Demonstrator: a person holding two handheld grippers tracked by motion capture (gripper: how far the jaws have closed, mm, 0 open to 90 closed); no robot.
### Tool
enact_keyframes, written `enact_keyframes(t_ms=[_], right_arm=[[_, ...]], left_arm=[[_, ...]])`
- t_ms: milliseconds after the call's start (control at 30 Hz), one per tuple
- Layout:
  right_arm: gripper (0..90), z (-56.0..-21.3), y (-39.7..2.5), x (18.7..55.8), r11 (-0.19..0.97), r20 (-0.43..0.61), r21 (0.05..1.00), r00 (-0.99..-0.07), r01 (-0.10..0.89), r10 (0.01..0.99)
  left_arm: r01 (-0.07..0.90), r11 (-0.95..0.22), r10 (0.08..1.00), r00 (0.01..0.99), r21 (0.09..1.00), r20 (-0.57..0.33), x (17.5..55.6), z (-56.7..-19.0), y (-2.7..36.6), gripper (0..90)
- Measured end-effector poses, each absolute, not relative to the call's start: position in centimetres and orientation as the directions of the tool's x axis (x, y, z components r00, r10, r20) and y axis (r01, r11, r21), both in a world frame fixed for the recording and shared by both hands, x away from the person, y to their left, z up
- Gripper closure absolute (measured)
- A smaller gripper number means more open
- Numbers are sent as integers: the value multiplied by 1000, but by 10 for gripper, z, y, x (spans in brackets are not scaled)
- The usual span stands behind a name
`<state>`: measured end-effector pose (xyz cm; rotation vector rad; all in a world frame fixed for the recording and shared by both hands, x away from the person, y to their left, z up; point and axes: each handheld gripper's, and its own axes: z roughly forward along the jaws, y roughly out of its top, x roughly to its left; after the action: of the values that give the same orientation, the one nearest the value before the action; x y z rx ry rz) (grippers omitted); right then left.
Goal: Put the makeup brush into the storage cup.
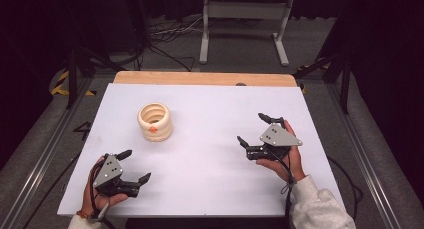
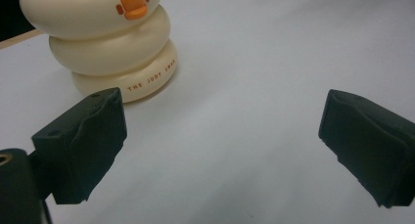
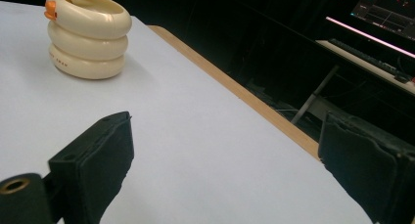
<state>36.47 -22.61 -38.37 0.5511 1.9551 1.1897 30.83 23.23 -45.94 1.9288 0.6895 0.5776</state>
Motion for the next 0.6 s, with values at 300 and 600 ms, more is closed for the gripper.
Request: enact_keyframes(t_ms=[300,600], right_arm=[[71,-392,-240,357,469,-377,883,-601,-3,705],[69,-401,-253,350,482,-376,876,-595,22,710]], left_arm=[[220,-372,678,728,902,102,307,-459,232,46],[213,-377,675,730,901,109,307,-459,231,47]])
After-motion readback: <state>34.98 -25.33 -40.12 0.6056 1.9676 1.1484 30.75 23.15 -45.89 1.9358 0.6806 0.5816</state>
